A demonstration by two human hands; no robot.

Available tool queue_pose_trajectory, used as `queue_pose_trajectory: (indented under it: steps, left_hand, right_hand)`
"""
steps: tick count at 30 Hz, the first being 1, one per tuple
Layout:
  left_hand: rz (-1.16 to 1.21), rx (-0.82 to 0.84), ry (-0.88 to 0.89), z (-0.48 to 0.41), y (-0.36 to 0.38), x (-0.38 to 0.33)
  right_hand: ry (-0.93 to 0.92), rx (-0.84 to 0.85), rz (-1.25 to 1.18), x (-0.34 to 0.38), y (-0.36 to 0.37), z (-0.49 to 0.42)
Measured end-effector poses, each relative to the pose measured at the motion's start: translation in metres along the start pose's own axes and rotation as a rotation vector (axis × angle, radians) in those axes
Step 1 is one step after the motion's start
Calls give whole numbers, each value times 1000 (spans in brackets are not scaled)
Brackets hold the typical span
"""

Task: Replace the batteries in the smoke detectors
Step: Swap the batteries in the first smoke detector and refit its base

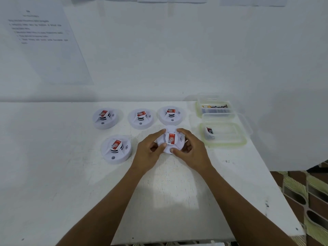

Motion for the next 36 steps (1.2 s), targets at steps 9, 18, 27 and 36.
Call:
queue_pose_trajectory:
  steps: [9,18,27,36]
  left_hand:
    - [-4,-22,28,4,1,-5]
    - [-27,-46,31,6,2,-3]
    - [-17,-42,22,5,2,-4]
    - [-49,-47,53,5,3,-2]
  right_hand:
    - [-15,6,-5,0,-1,2]
    - [36,-23,-31,-4,-3,4]
    - [20,-31,-39,-6,-5,4]
    - [20,-42,-48,-8,-6,4]
Point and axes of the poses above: each hand's wrist, its own z-axis away from the middle knuckle, its own y-axis out of the palm, x = y × z, the point moved 4 cm from there along -z, towards the middle knuckle, and after that the axes turned 13 degrees about -y, right-handed, at the moved point
